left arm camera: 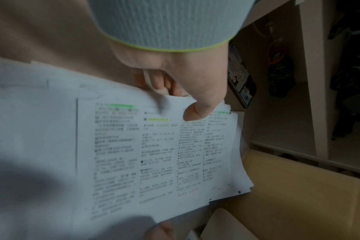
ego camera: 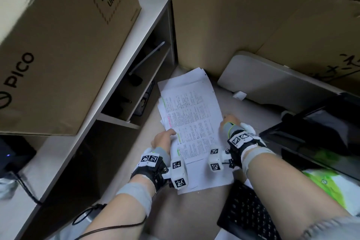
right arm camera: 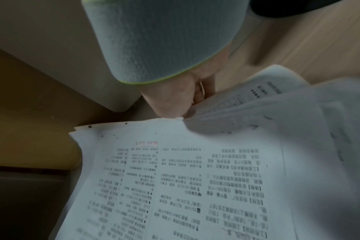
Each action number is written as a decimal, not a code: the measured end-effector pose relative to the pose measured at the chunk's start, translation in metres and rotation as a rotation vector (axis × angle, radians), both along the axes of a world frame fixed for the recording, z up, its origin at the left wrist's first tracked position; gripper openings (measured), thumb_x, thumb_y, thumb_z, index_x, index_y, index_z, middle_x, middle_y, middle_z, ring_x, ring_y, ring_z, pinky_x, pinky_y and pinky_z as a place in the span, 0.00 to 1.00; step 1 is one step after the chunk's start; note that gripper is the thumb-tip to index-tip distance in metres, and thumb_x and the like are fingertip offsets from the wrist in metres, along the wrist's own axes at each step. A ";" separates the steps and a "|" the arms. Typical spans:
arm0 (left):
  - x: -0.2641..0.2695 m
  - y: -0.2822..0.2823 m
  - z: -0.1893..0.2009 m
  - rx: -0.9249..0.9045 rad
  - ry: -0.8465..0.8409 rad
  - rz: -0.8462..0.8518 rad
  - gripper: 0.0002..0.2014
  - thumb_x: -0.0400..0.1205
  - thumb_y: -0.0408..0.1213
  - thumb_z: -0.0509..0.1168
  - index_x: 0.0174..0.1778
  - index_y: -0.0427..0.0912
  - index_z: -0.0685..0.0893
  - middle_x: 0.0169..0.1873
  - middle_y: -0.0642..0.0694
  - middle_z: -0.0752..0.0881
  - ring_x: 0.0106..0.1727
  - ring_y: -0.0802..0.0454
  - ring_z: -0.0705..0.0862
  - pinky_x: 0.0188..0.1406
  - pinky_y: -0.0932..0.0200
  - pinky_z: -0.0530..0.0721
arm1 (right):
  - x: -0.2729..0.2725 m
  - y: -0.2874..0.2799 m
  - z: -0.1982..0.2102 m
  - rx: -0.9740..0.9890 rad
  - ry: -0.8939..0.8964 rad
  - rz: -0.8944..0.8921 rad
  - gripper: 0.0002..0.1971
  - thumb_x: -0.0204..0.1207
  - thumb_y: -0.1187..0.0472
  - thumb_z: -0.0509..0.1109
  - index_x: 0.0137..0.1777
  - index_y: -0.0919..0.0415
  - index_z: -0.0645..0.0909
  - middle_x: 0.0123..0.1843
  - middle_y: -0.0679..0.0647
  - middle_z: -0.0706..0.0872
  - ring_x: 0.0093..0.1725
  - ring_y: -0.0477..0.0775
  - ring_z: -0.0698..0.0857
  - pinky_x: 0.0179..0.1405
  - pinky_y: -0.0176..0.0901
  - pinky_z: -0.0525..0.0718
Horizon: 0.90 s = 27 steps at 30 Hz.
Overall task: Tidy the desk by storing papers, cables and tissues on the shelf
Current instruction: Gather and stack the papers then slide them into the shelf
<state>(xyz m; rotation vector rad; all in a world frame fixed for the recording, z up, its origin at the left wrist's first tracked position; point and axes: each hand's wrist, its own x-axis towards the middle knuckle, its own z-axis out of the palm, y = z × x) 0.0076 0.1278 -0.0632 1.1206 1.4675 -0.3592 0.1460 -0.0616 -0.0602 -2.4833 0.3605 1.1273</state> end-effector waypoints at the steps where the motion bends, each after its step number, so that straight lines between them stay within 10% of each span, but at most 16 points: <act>1: 0.000 -0.001 -0.007 0.031 0.036 -0.015 0.09 0.58 0.46 0.71 0.22 0.45 0.81 0.42 0.42 0.87 0.51 0.27 0.85 0.47 0.41 0.84 | -0.009 -0.004 0.001 -0.003 0.018 -0.004 0.21 0.83 0.66 0.62 0.75 0.67 0.74 0.74 0.65 0.77 0.73 0.63 0.77 0.66 0.45 0.76; 3: 0.001 -0.004 0.001 0.059 0.021 -0.044 0.09 0.57 0.45 0.70 0.23 0.44 0.81 0.50 0.34 0.85 0.52 0.30 0.84 0.42 0.47 0.81 | -0.024 -0.008 0.004 -0.025 0.077 -0.006 0.21 0.83 0.65 0.62 0.75 0.67 0.74 0.74 0.65 0.77 0.73 0.63 0.77 0.66 0.45 0.76; 7: 0.000 -0.018 0.030 0.052 -0.067 -0.068 0.10 0.66 0.32 0.70 0.35 0.31 0.76 0.32 0.38 0.78 0.28 0.47 0.69 0.28 0.59 0.68 | -0.051 -0.008 0.012 -0.002 0.227 0.048 0.20 0.83 0.64 0.58 0.73 0.70 0.74 0.71 0.65 0.79 0.70 0.65 0.79 0.64 0.49 0.77; 8: -0.003 -0.021 0.027 0.065 -0.079 -0.057 0.16 0.63 0.32 0.70 0.43 0.27 0.78 0.38 0.47 0.71 0.29 0.47 0.70 0.28 0.58 0.70 | -0.055 -0.007 0.009 -0.009 0.265 0.027 0.21 0.80 0.63 0.60 0.71 0.70 0.76 0.66 0.64 0.81 0.64 0.65 0.82 0.59 0.51 0.79; 9: -0.006 -0.024 0.021 0.057 -0.091 -0.054 0.24 0.62 0.32 0.69 0.53 0.24 0.79 0.62 0.34 0.81 0.30 0.46 0.74 0.28 0.57 0.74 | -0.058 -0.007 0.006 0.019 0.295 -0.034 0.24 0.72 0.60 0.65 0.68 0.68 0.77 0.61 0.62 0.83 0.57 0.64 0.83 0.54 0.51 0.80; 13: -0.015 -0.033 0.041 -0.052 -0.040 -0.158 0.15 0.71 0.21 0.63 0.54 0.26 0.79 0.32 0.41 0.77 0.28 0.45 0.73 0.21 0.65 0.71 | -0.075 -0.007 0.022 0.097 0.314 -0.106 0.25 0.57 0.56 0.73 0.55 0.64 0.80 0.50 0.59 0.85 0.41 0.59 0.82 0.40 0.41 0.82; 17: -0.020 -0.037 0.055 -0.023 -0.087 -0.171 0.31 0.69 0.19 0.61 0.71 0.29 0.75 0.56 0.35 0.84 0.40 0.41 0.78 0.22 0.64 0.73 | -0.083 -0.017 0.047 0.162 0.218 -0.221 0.16 0.63 0.67 0.71 0.53 0.68 0.81 0.45 0.60 0.81 0.38 0.59 0.79 0.33 0.40 0.76; 22: 0.002 -0.035 0.097 0.157 -0.313 -0.124 0.17 0.71 0.17 0.63 0.53 0.35 0.81 0.41 0.42 0.85 0.41 0.45 0.82 0.27 0.64 0.78 | -0.065 -0.028 0.087 0.439 -0.032 -0.466 0.20 0.61 0.67 0.74 0.55 0.72 0.85 0.46 0.63 0.88 0.43 0.60 0.87 0.42 0.44 0.83; 27: 0.029 -0.043 0.153 0.274 -0.552 -0.161 0.18 0.70 0.18 0.64 0.56 0.31 0.85 0.44 0.40 0.87 0.44 0.46 0.85 0.35 0.65 0.83 | -0.050 -0.037 0.141 0.638 -0.303 -0.514 0.22 0.63 0.70 0.79 0.57 0.75 0.83 0.48 0.59 0.91 0.46 0.53 0.89 0.45 0.42 0.84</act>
